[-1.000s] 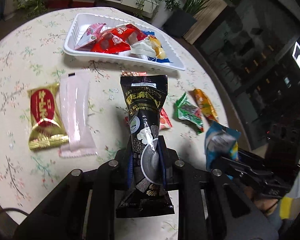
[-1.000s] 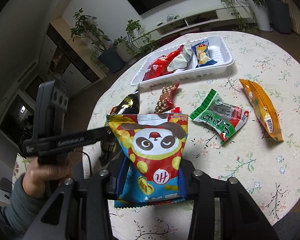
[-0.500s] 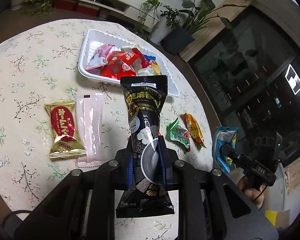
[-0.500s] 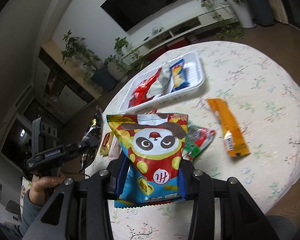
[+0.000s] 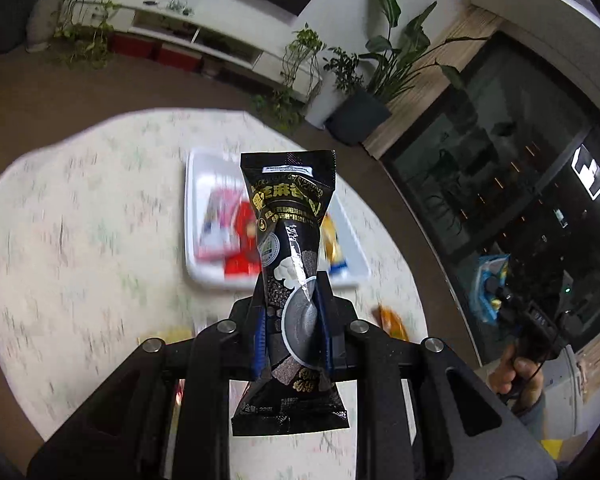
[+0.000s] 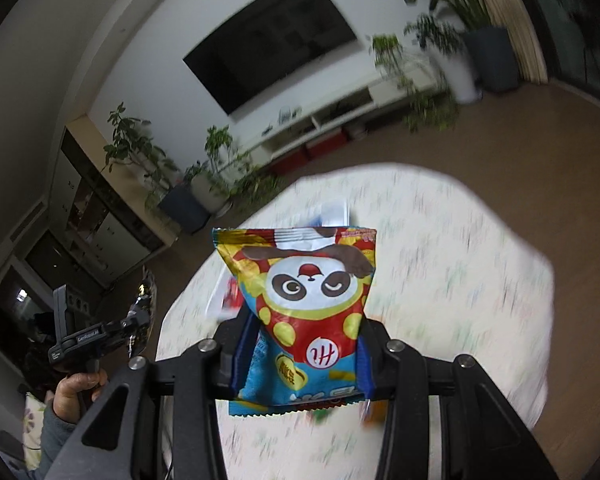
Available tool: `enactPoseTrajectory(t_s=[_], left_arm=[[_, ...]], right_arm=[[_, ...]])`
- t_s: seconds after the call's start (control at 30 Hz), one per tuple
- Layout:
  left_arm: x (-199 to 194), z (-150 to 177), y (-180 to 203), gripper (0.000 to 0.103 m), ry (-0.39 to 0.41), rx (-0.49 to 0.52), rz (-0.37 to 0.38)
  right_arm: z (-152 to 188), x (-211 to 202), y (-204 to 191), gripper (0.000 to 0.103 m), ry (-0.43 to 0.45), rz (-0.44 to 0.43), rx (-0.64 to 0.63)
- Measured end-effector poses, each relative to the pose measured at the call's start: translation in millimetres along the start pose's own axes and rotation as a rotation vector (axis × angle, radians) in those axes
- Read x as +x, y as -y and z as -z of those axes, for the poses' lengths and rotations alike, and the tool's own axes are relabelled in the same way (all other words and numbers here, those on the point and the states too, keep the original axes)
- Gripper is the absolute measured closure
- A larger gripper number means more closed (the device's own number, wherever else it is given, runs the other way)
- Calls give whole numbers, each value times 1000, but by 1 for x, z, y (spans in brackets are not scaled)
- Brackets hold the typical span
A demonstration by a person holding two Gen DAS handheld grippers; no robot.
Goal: Organize snacks
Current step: 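Carry both packets over the white tray and lower them in, then open both tools and withdraw them from the tray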
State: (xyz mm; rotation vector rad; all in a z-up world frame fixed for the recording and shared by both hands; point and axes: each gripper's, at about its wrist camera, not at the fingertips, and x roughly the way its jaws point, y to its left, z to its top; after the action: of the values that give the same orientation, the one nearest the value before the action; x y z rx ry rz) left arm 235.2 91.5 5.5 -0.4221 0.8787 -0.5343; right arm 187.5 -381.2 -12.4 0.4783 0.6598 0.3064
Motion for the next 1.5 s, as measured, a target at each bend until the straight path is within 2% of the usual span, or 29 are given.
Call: enactPoseTrajectory(t_s=[0.13,0.27,0.4,0.57,0.7,0.9,1.07,1.5], left_arm=[[21,-36,8,85,-2,55,-17],[53,-60,10,85,-20,93,-51],[87,-73,2,84,-46,95,-89],[127,-79,-14,84,-79,86,-125],[155,-79,-24,84,-104,85,-152],[182,-71,-35,84,-128,77,-175],[196,-64,-41,84,-145,76,-191],[209,-60,-40,80,-164,85,-205]], right_arm=[[-42,26,-23,59,22,-31,-85],[-62,76,-42,59,-31,-45,-146],[-60,140,-52,59,-127,-21,-180],[-49,199,-51,59,-230,44,-218],[-38,227,-51,59,-288,107,-270],[-25,251,-53,59,-337,165,-331],[-17,262,-49,59,-365,191,-330],[-12,266,-53,57,-349,225,-329]])
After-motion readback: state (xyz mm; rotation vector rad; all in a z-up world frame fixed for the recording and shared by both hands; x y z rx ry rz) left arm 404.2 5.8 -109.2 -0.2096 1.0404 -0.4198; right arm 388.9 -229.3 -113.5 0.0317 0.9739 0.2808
